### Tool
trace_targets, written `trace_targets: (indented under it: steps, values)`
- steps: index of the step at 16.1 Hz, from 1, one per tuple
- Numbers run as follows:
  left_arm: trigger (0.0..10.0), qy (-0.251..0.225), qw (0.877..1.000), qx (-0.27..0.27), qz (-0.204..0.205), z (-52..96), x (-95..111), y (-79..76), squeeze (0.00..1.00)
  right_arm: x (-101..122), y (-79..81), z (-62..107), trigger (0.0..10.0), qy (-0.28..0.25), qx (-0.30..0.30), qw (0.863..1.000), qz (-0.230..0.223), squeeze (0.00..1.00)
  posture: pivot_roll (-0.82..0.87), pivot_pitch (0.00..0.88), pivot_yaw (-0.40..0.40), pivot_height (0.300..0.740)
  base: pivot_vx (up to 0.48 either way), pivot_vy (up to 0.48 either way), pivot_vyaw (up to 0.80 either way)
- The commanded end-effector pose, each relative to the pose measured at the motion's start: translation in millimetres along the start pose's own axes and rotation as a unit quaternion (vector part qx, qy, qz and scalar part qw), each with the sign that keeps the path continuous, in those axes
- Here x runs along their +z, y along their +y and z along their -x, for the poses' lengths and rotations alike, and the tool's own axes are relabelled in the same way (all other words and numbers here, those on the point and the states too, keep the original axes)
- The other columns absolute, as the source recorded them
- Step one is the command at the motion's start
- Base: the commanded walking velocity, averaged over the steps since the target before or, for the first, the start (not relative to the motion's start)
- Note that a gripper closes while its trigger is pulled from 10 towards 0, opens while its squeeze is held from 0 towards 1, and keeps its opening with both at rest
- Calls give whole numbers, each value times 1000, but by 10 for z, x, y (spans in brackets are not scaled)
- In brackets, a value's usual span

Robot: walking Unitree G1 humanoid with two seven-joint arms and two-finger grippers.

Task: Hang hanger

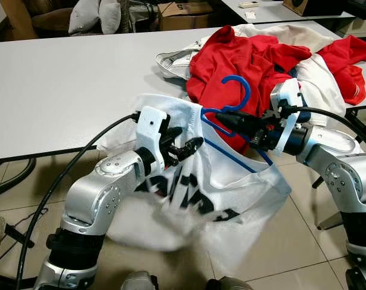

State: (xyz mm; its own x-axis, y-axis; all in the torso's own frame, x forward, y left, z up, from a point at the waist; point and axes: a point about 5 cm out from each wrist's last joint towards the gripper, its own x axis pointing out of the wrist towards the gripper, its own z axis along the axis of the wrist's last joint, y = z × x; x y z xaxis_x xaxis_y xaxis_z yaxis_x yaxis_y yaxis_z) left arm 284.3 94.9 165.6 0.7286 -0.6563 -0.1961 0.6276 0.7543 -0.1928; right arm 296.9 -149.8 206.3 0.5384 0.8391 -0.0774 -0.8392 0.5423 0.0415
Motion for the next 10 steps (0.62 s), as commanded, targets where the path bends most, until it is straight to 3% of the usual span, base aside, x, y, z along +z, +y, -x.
trace_targets:
  steps: [1,10]
  values:
    - [0,-14,1000,5,-13,-10,86,0,0,99,-13,0,10000,-10,-5,1000,13,0,-95,0,1,740,0,0,0]
    - [0,-21,999,21,-20,-53,66,18,0,115,-9,8,10000,-15,-2,1000,9,0,-96,0,6,740,0,0,0]
